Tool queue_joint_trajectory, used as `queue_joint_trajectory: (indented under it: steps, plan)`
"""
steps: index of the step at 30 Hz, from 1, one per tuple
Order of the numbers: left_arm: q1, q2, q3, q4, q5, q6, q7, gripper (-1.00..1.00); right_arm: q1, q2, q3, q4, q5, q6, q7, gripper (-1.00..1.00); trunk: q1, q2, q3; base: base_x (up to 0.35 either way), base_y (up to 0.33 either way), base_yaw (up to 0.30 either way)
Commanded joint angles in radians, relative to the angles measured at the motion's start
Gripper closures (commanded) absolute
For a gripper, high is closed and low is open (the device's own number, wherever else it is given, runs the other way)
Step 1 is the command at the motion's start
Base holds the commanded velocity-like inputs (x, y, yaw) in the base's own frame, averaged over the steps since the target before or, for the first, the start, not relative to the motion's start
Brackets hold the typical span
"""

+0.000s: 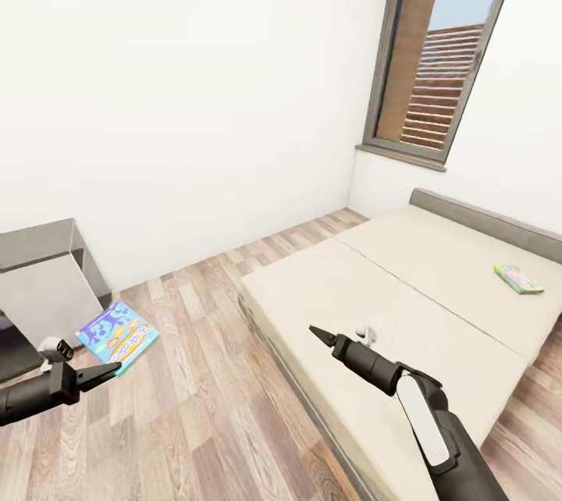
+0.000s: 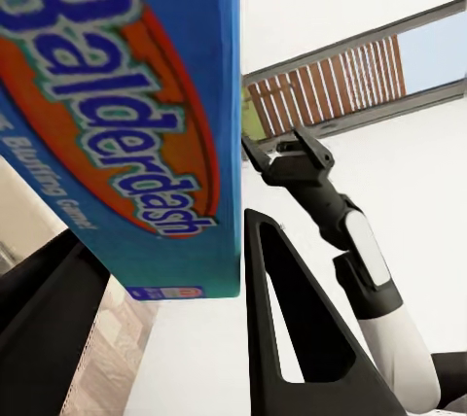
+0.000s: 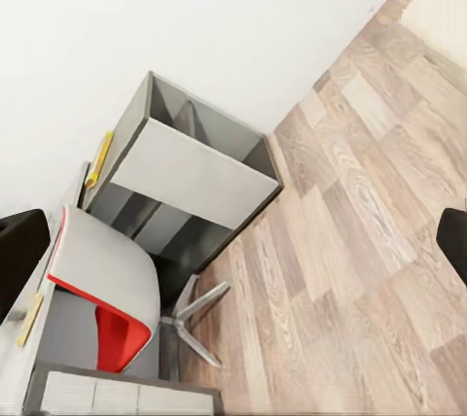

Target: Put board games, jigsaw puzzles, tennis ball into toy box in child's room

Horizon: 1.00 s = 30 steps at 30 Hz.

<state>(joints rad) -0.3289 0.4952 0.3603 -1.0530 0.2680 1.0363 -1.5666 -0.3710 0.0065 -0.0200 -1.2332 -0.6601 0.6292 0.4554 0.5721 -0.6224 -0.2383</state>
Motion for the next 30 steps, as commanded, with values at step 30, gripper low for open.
queue_joint_trajectory:
  steps: [30]
  plan:
    - [-0.001, 0.000, 0.001, 0.002, 0.002, 0.010, -0.004, 1.00, -0.082, 0.052, 0.209, 0.182, -0.004, 0.025, -0.226, -1.00, 0.001, -0.002, 0.003, 0.030, 0.054, 0.180]
